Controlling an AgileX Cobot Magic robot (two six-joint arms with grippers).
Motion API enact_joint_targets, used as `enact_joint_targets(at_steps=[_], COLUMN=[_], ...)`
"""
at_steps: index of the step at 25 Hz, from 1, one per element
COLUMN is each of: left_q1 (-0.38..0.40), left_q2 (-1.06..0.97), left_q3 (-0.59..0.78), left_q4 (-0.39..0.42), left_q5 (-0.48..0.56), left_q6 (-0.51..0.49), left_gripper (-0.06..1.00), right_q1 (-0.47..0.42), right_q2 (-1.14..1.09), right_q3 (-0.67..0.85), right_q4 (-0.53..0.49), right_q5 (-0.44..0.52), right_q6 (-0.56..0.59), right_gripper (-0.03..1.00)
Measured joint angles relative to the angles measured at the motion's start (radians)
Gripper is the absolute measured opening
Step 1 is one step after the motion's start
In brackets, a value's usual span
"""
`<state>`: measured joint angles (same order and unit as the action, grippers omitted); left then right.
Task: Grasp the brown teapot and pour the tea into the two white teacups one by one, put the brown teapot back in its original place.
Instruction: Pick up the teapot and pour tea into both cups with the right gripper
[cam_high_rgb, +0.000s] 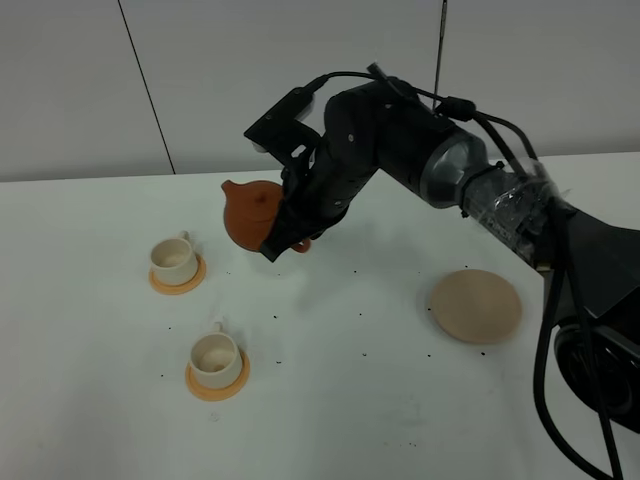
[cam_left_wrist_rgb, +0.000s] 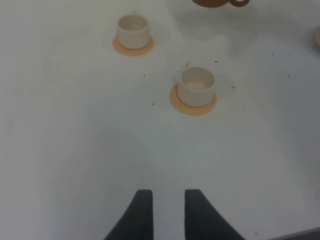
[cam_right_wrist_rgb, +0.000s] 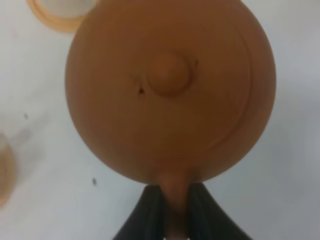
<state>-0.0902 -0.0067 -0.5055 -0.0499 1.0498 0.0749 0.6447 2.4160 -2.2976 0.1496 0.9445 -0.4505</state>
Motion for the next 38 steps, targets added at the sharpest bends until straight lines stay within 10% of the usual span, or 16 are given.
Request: enact_joint_targets(at_steps=[38], left_q1=[0.000], left_q2=[0.000], left_q3=[0.000], left_q4=[0.000], left_q5=[0.000], left_q6=[0.000], left_gripper=[0.23], right_q1=[0.104], right_q2=[0.060], right_q3=[0.000], right_q4=[-0.387], right_q5=[-0.211], right_q6=[0.000], right_gripper=[0.10])
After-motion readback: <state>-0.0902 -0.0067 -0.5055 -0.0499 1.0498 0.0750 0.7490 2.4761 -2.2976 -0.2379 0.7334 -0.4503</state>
